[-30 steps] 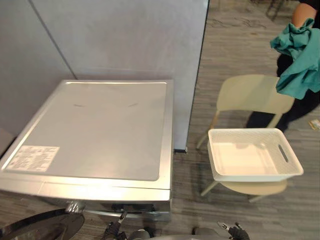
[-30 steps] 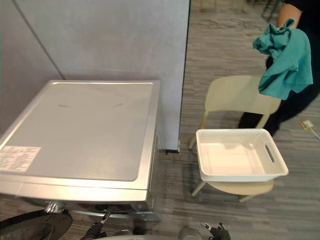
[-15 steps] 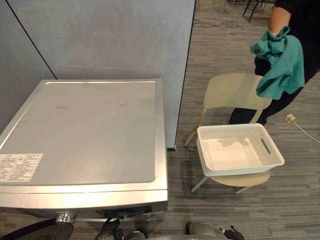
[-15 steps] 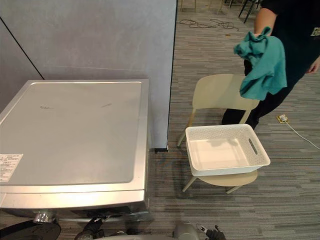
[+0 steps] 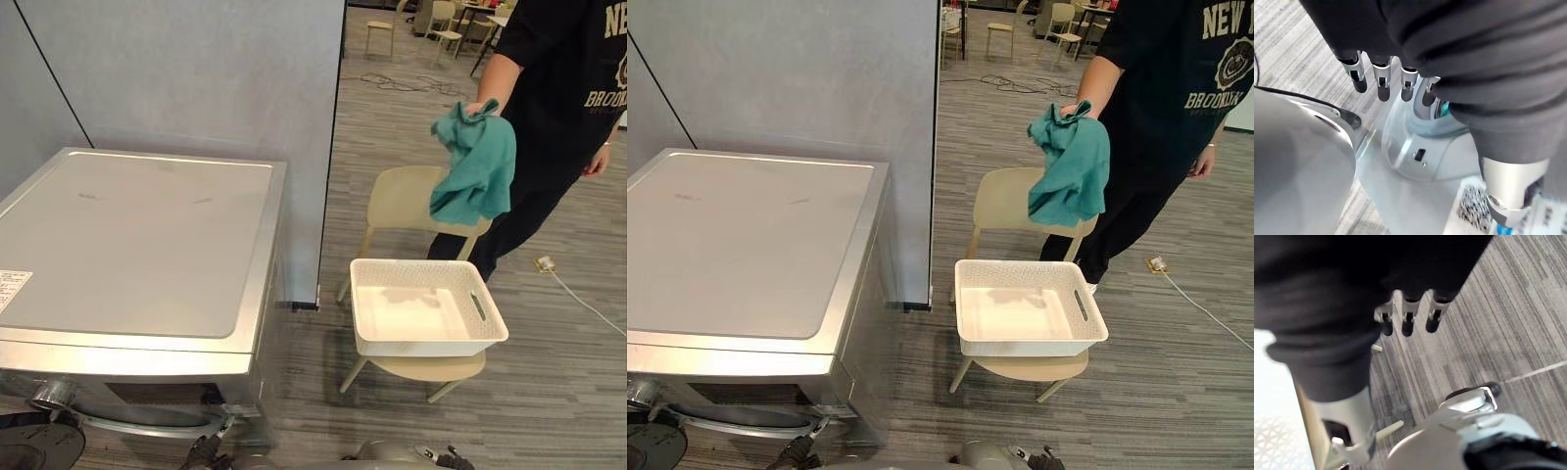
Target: Pick up the laundry basket with both hands and put the clothes into the washing machine.
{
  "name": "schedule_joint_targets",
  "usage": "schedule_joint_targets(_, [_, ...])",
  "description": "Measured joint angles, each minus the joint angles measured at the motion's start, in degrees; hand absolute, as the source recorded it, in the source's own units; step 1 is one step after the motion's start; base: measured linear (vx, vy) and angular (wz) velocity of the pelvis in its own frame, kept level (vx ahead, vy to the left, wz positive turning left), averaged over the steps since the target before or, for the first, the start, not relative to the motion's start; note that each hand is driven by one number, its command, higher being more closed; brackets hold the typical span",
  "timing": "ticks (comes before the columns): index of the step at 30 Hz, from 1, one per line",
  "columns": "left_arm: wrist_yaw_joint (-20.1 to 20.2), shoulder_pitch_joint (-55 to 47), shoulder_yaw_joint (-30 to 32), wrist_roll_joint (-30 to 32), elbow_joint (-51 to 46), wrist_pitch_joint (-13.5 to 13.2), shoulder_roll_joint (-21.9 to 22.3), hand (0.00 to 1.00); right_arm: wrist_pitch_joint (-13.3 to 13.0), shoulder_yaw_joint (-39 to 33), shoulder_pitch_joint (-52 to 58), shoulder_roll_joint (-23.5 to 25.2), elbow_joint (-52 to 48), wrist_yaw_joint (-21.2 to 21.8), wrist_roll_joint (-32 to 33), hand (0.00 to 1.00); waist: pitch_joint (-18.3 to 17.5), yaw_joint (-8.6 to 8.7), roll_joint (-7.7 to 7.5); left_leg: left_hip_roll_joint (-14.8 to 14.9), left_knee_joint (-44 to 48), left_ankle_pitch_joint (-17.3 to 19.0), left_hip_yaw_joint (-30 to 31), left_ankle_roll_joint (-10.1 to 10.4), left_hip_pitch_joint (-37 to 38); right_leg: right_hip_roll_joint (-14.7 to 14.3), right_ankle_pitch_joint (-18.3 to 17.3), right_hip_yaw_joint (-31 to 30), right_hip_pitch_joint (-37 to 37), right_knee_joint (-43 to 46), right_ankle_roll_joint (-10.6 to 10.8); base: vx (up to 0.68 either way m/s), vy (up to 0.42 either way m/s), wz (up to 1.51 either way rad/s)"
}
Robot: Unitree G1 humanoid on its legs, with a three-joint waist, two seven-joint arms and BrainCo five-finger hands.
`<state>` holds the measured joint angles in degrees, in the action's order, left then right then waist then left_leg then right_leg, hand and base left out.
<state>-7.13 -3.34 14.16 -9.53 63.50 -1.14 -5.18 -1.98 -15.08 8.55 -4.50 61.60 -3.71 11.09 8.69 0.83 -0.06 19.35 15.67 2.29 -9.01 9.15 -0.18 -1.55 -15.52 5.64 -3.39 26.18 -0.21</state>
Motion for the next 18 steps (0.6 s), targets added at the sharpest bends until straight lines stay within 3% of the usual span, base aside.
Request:
schedule_joint_targets(1, [0.29,0.05,-0.03,-0.01,-0.06,-0.04,0.27,0.0,0.01,-0.47,0.11,-0.16,0.0,-0.02,0.0,0.0,-0.02,0.03,-0.14,0.21,0.86,-0.08,-0.54,-0.17,-0.37,0.04,0.36,0.69,0.62,-0.39,-0.61,0.07,-0.152,0.6])
schedule_joint_targets(2, [0.84,0.18,-0.06,0.01,-0.46,-0.14,0.72,0.0,-0.03,-0.94,0.14,-0.34,-0.01,0.01,0.02,0.0,0.7,0.02,0.08,0.35,5.3,1.74,-1.46,-1.39,-2.35,0.84,0.64,2.18,1.39,-1.04,-1.23,0.05,-0.086,0.43])
schedule_joint_targets(3, [0.94,0.28,-0.09,0.01,-0.69,-0.08,0.92,0.0,-0.01,-0.95,0.1,-0.46,0.03,0.01,0.02,0.0,0.8,-0.11,0.58,-0.22,8.44,3.17,-1.6,-1.37,-3.31,1.02,0.72,2.32,1.66,-1.27,-1.49,0.03,-0.021,0.35])
schedule_joint_targets(4, [0.94,0.04,-0.13,0.15,-0.95,-0.05,1.19,0.0,-0.01,-1.06,-0.09,-0.92,-0.03,0.04,0.0,0.0,0.95,-0.23,1.27,-3.26,13.19,6.88,-2.55,-1.46,-3.59,1.98,0.73,2.59,2.36,-1.47,-1.53,0.01,0.02,0.14])
schedule_joint_targets(7, [0.94,-0.57,-0.25,0.62,-0.92,0.05,1.22,0.0,-0.1,-2.08,-0.42,-0.62,-0.58,0.23,-0.24,0.0,0.91,0.04,1.32,-6.74,10.63,9.61,-2.16,-3.18,-2.02,2.93,0.9,3.2,2.49,-2.07,-1.15,0.0,0.065,0.18])
schedule_joint_targets(10, [0.92,-0.69,-0.1,1.36,-0.82,0.22,1.22,0.0,0.05,-2.33,-0.06,-0.01,-0.54,0.25,-0.27,0.0,0.4,-0.08,0.53,-9.57,2.94,7.49,-3.21,-3.66,0.77,3.93,2.28,1.46,2.56,-4.57,0.73,-0.02,0.074,-0.09])
schedule_joint_targets(13, [0.83,-0.66,-0.28,1.8,-0.29,0.53,1.37,0.0,-0.03,-2.36,0.14,0.02,-0.3,0.28,-0.28,0.0,-0.22,0.12,1.07,-10.62,-3.0,4.84,-5.48,-4.31,2.16,3.88,6.36,-0.27,3.31,-11.23,1.71,0.01,0.103,-0.3])
schedule_joint_targets(15, [0.9,0.0,-1.0,1.92,0.21,0.55,1.35,0.0,0.06,-2.33,0.83,0.19,0.08,0.31,-0.53,0.0,-0.2,0.49,0.36,-11.72,-6.06,3.05,-6.19,-4.88,3.13,4.14,8.46,-0.79,4.05,-14.48,2.08,0.04,0.082,-0.1])
schedule_joint_targets(18, [0.94,1.04,-2.96,2.88,0.17,0.48,0.77,0.0,0.05,-2.01,0.3,0.74,0.15,0.26,-0.6,0.0,-0.07,0.72,-0.73,-12.33,-6.74,2.76,-8.16,-5.17,3.17,4.79,8.07,-1.92,1.42,-11.72,2.95,0.02,0.048,-0.26])
